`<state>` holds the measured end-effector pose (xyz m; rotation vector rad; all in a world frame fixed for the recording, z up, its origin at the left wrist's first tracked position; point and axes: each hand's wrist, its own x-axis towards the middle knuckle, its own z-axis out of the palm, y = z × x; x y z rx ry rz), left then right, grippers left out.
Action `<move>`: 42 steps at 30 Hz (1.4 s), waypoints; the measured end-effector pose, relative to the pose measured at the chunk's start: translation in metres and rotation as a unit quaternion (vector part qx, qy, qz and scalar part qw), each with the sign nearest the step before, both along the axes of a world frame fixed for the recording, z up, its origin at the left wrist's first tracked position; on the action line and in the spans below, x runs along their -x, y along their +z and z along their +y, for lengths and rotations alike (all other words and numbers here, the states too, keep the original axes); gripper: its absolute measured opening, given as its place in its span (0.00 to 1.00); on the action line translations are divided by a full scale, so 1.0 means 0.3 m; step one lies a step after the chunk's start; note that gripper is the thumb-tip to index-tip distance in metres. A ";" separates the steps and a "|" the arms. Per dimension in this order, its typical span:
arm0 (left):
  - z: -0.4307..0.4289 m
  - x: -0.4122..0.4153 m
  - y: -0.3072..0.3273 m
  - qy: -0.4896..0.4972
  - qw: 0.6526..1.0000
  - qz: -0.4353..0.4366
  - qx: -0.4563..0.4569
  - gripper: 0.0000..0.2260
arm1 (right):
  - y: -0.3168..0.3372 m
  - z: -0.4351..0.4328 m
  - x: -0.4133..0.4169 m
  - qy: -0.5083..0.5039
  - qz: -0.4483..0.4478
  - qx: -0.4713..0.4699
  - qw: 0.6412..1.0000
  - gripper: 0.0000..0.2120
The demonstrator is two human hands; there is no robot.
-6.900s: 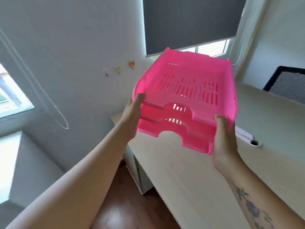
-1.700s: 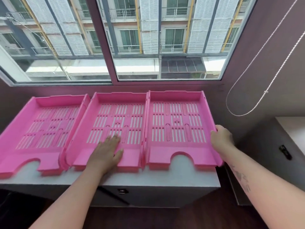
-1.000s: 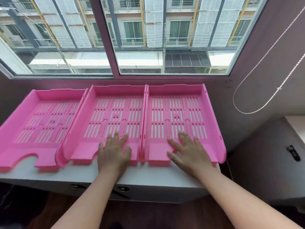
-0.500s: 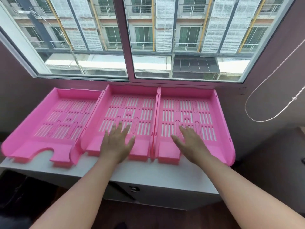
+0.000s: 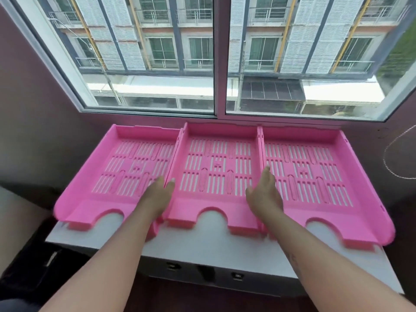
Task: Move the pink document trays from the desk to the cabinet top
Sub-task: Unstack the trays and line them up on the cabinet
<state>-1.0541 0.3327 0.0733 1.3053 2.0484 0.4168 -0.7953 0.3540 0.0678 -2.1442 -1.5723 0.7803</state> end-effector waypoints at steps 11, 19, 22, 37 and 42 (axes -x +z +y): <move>0.224 0.086 -0.032 -0.088 0.994 -0.030 0.055 0.30 | -0.045 0.022 0.026 -0.015 -0.125 -0.010 0.992 0.37; 0.082 0.049 -0.014 -0.107 0.990 0.013 -0.088 0.34 | -0.011 -0.030 0.056 -0.021 -0.155 -0.081 0.984 0.32; -0.005 0.038 -0.040 -0.112 0.988 0.030 -0.098 0.33 | -0.035 -0.081 0.049 -0.016 -0.176 -0.094 0.980 0.30; -0.092 0.019 -0.052 -0.005 0.992 -0.015 -0.129 0.27 | -0.028 -0.162 0.014 -0.066 0.138 -0.020 0.988 0.33; -0.076 0.039 -0.079 -0.004 0.990 0.011 -0.138 0.25 | -0.073 -0.152 0.015 -0.045 0.142 -0.051 0.988 0.31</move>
